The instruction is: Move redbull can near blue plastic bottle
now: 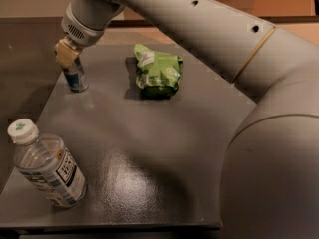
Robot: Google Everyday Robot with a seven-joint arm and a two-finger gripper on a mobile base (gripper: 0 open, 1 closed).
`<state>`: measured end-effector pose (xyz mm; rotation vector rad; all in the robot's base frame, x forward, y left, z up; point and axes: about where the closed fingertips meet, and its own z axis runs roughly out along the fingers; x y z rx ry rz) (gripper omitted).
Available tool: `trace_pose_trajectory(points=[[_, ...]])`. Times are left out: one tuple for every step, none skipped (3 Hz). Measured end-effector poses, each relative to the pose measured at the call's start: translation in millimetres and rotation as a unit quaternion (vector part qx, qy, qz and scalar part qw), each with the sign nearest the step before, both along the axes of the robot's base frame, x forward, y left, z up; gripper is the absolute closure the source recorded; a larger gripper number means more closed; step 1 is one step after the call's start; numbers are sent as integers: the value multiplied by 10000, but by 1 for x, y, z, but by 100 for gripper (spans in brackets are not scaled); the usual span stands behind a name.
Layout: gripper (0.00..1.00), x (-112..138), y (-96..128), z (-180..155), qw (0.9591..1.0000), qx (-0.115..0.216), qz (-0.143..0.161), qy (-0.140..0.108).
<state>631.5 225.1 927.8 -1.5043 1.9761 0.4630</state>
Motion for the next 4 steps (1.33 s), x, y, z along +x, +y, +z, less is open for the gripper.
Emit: trace_pose_trajectory(points=[[88, -5, -10, 6, 9999, 108, 69, -33], [100, -19, -30, 18, 9994, 195, 276, -105], [100, -43, -58, 31, 9974, 257, 627, -235], [100, -73, -83, 38, 9939, 300, 994, -373]])
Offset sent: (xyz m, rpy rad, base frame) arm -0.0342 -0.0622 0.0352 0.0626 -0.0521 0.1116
